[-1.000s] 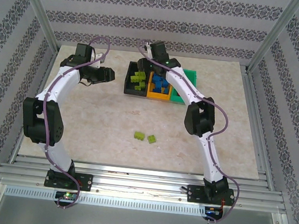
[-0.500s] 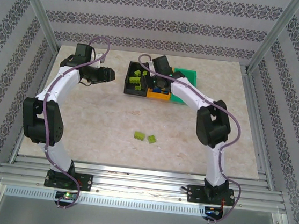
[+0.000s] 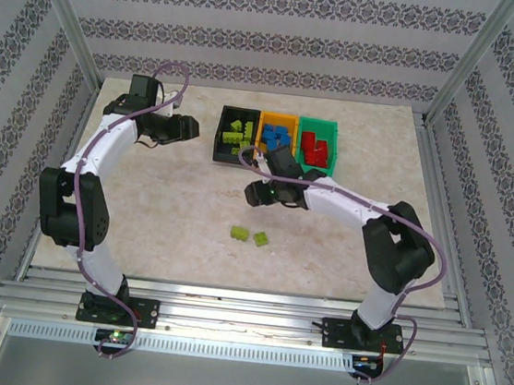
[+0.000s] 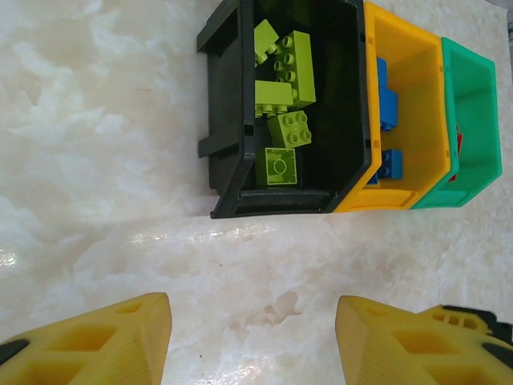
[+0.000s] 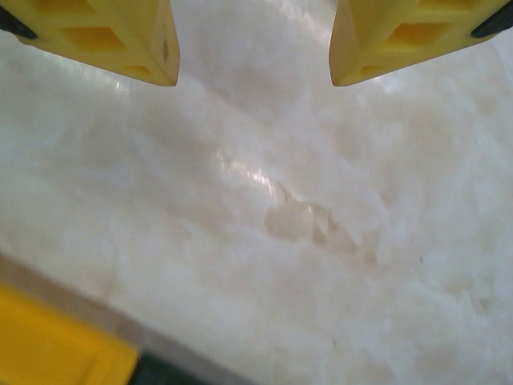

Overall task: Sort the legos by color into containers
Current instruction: Place the lego in the container, then pick up the lego from the bottom-center of the table.

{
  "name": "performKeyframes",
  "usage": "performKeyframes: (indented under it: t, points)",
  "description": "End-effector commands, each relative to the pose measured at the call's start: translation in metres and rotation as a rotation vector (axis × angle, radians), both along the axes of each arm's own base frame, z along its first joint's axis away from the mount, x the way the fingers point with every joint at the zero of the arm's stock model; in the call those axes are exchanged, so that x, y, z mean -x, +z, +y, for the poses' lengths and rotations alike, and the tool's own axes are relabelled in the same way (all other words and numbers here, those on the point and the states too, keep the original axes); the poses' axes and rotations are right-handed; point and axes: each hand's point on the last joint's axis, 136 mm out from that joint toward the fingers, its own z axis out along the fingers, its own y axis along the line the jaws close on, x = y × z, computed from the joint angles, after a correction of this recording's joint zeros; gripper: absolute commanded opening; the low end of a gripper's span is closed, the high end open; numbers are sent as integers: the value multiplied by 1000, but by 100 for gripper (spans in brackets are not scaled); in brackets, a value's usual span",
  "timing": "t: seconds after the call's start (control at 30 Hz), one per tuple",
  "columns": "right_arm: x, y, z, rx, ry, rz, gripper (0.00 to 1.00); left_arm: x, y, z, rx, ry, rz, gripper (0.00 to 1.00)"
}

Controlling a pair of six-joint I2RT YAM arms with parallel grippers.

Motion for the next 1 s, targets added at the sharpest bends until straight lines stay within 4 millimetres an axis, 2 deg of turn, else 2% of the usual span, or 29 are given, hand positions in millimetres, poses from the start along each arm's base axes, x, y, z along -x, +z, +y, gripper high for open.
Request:
performKeyframes:
  t: [0.0,0.2,0.4,0.57,0.97]
  points:
    - [21,3,-2,-12,-20,6,53,-3,9,1,29,7,-36,57]
    - [64,-23,-21,50,-41,81,53,-3,7,-1,39,2,-28,57]
    - [90,-37,-26,77,-49,124,53,-3,7,-1,42,5,-29,57]
    - [99,-49,-22,101,-42,153,54,-3,8,-2,44,3,-33,57]
    - [95,-58,-12,141,-12,162,54,-3,7,-3,46,1,-29,57]
